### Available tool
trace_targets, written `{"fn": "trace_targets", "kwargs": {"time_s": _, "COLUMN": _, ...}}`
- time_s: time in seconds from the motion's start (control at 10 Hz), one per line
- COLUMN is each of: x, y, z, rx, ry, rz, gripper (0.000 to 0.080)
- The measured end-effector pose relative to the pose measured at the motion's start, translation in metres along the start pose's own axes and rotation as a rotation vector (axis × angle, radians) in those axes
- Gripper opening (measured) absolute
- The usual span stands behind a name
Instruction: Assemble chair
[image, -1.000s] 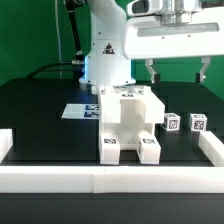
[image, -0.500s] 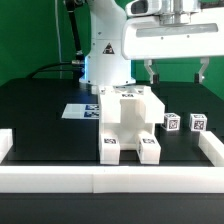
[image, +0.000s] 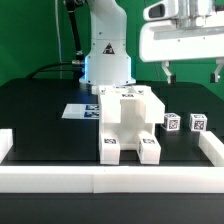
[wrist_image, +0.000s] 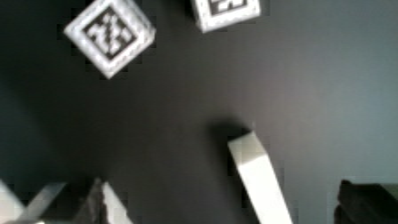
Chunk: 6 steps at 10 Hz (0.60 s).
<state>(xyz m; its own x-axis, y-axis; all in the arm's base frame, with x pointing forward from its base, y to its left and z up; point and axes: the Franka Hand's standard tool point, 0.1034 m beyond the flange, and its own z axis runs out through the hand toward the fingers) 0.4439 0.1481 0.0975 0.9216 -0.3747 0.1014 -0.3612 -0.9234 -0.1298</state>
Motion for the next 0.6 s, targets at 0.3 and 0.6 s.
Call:
{"fn": "trace_targets", "kwargs": {"time_s": 0.3, "x": 0.001, "y": 0.0004, "z": 0.0001, "rx": -0.001, "ry": -0.002, "rz": -0.001, "gripper": 0.0649}}
{"fn": "trace_targets", "kwargs": {"time_s": 0.6, "x": -0.0062, "y": 0.0035, "z": 0.0029, "rx": -0.025, "ry": -0.081, "rz": -0.046, "gripper": 0.0649}}
